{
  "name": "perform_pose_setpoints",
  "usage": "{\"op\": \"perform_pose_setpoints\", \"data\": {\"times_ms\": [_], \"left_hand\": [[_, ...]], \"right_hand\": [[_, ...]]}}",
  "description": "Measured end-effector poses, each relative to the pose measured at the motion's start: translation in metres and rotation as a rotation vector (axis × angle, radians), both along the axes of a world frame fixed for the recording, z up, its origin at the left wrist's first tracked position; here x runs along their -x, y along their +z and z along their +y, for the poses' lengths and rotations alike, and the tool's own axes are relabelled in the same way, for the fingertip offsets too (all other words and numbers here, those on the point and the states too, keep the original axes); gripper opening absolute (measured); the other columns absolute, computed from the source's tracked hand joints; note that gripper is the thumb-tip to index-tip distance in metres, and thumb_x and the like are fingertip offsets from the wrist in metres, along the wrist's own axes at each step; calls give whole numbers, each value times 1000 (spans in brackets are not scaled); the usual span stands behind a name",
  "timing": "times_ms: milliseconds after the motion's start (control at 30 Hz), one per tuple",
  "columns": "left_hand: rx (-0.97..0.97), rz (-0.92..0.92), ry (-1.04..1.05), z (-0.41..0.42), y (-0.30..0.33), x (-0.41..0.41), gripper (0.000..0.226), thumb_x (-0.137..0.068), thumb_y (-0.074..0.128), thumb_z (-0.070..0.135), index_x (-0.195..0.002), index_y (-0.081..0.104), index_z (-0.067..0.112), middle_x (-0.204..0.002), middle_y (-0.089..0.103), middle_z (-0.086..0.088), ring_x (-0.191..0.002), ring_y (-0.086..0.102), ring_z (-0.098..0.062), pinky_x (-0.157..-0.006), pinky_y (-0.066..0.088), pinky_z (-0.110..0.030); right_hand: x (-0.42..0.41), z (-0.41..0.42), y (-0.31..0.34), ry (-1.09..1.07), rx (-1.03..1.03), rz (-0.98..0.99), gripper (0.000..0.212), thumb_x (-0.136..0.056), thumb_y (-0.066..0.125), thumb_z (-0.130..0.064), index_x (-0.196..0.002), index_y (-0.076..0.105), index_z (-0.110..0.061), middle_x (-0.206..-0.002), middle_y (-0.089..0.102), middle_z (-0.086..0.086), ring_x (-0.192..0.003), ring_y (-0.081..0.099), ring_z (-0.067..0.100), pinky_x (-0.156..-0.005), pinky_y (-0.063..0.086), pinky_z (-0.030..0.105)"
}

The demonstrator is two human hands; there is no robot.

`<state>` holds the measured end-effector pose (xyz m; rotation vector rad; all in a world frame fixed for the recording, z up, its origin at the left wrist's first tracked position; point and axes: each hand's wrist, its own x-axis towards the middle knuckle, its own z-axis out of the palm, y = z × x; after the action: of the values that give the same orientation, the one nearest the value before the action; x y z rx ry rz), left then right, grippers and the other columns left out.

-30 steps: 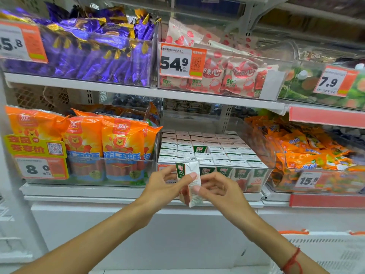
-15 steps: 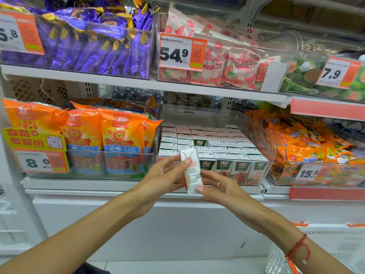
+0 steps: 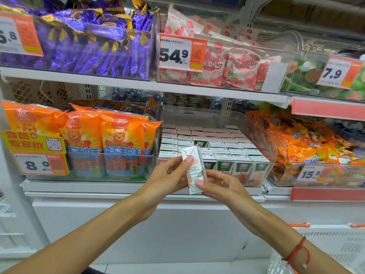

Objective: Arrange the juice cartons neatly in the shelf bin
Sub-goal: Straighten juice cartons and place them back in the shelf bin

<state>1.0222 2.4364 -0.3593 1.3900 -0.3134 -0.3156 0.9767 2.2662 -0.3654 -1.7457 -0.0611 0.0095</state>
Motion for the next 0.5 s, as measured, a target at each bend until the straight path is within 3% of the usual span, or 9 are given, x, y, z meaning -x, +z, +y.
{"op": "perform_pose_setpoints", "data": {"times_ms": [100,200,300,400,500], "left_hand": [[39,14,136,-1,-1,0,34,-86,70,34,-116,64,22,-109,72,1,-91,72,-8,-72,58,-20],[-14,4,171,-5,-2,3,28,-82,75,27,-108,65,25,-104,71,3,-82,72,-7,-63,57,-19],[-79,-12,160,-2,-3,2,31,-86,72,23,-116,66,22,-106,72,1,-89,71,-10,-65,58,-21],[-72,8,39,7,-1,-2,28,-92,65,22,-120,65,18,-106,75,1,-94,72,-12,-69,58,-20],[-31,33,-42,13,0,-7,25,-95,60,24,-119,63,22,-104,75,3,-96,72,-13,-76,58,-21]], "right_hand": [[1,7,2,-149,69,-61,37,-71,84,-39,-104,70,-31,-90,74,-9,-84,66,0,-70,49,10],[2,17,0,-264,196,-119,44,-68,86,-37,-105,64,-30,-90,70,-9,-77,63,-3,-64,48,9],[1,16,0,-210,266,-66,46,-70,83,-39,-109,61,-28,-98,67,-7,-83,62,-2,-72,51,12],[1,5,4,-31,91,106,41,-83,70,-37,-121,61,-26,-113,70,-2,-104,66,7,-96,51,26],[1,1,4,74,-67,149,31,-92,61,-25,-124,62,-23,-116,72,-4,-111,65,9,-99,51,31]]}}
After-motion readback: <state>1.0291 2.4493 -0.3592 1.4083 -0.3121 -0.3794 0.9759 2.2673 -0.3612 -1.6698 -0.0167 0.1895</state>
